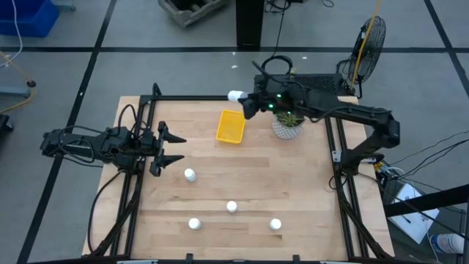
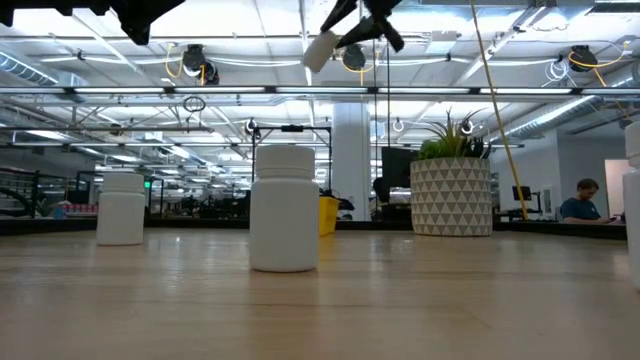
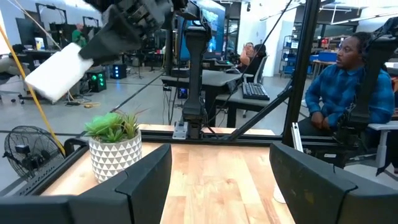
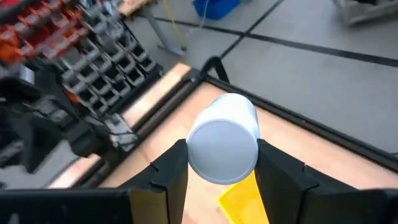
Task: Pick and place pill bottles into a basket
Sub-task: Put the white pill bottle into the yellow basket
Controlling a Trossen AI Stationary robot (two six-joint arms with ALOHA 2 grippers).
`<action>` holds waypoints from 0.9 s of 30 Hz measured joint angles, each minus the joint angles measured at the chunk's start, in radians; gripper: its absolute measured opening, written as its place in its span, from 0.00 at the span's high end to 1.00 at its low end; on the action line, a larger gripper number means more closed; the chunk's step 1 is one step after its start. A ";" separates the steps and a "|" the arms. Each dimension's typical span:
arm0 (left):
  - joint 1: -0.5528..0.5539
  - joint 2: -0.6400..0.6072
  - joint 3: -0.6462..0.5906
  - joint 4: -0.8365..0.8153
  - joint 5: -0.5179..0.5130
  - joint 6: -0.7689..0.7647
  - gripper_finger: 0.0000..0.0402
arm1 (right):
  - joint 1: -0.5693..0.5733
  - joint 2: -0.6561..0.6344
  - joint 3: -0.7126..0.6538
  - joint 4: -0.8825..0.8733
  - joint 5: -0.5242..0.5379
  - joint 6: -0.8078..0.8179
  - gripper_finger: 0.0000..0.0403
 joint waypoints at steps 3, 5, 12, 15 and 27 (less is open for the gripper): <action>0.000 0.000 0.000 0.000 0.000 -0.008 0.32 | -0.010 0.044 0.020 -0.010 -0.026 -0.014 0.64; 0.000 0.000 0.000 -0.001 0.000 -0.008 0.32 | -0.022 0.073 0.044 -0.035 -0.050 -0.015 0.64; 0.000 0.000 0.000 -0.002 0.000 -0.007 0.32 | -0.061 0.197 0.164 -0.182 -0.079 -0.054 0.64; 0.000 0.000 0.000 -0.002 0.000 -0.005 0.32 | -0.080 0.246 0.210 -0.240 -0.121 -0.078 0.64; 0.000 0.000 0.000 -0.004 0.006 -0.026 0.32 | -0.130 0.366 0.248 -0.319 -0.156 -0.155 0.64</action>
